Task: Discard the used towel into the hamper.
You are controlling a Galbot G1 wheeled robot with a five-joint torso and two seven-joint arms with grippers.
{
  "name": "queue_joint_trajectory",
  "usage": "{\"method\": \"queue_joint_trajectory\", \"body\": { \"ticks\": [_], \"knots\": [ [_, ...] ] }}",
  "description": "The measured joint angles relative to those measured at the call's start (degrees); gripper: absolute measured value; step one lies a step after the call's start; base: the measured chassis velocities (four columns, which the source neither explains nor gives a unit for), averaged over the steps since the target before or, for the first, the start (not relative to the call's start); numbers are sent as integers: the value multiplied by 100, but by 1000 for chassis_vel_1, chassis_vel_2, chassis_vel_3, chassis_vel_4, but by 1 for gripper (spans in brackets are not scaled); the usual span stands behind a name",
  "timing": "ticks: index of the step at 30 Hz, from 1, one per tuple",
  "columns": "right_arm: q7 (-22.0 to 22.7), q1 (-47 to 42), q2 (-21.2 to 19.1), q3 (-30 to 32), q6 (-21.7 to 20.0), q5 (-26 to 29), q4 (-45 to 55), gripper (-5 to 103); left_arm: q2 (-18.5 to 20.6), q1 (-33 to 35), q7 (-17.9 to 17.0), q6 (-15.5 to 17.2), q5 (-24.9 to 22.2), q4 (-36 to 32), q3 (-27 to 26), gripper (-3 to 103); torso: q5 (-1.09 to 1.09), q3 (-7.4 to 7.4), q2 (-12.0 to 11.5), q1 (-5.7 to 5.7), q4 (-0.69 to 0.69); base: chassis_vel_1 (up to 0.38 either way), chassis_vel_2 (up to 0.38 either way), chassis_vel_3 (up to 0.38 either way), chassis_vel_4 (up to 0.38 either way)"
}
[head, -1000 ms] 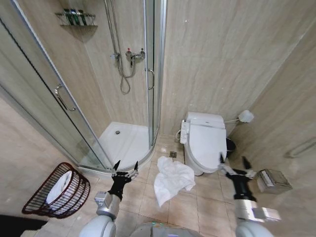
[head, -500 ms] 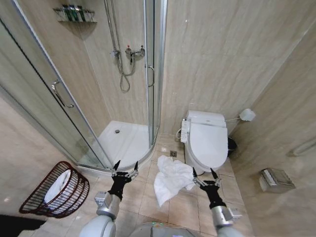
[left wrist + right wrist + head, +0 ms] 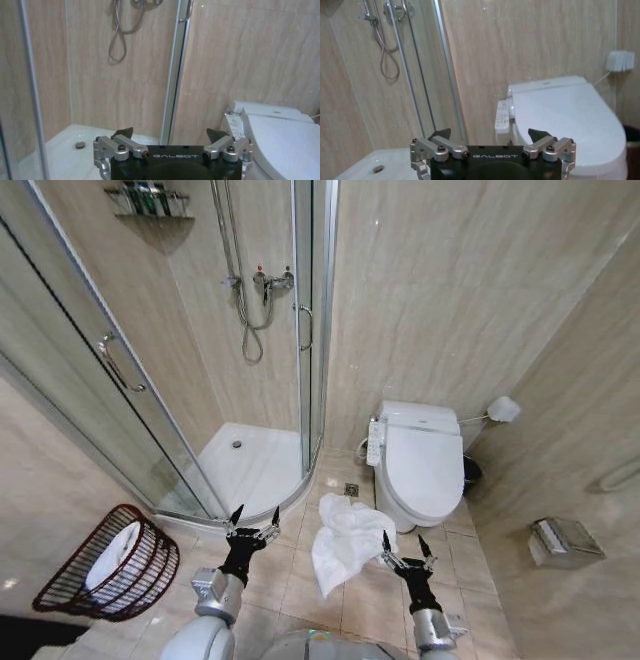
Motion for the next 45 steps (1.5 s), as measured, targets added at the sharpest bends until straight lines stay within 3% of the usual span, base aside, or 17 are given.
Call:
{"method": "queue_joint_trajectory", "body": {
  "ticks": [45],
  "knots": [
    [15,489,220,234,274,-125,-1066,100,0,0,0,0,0,0,0,99,-1,-706,-1262,-556,-1,0,0,0,0]
  ]
}}
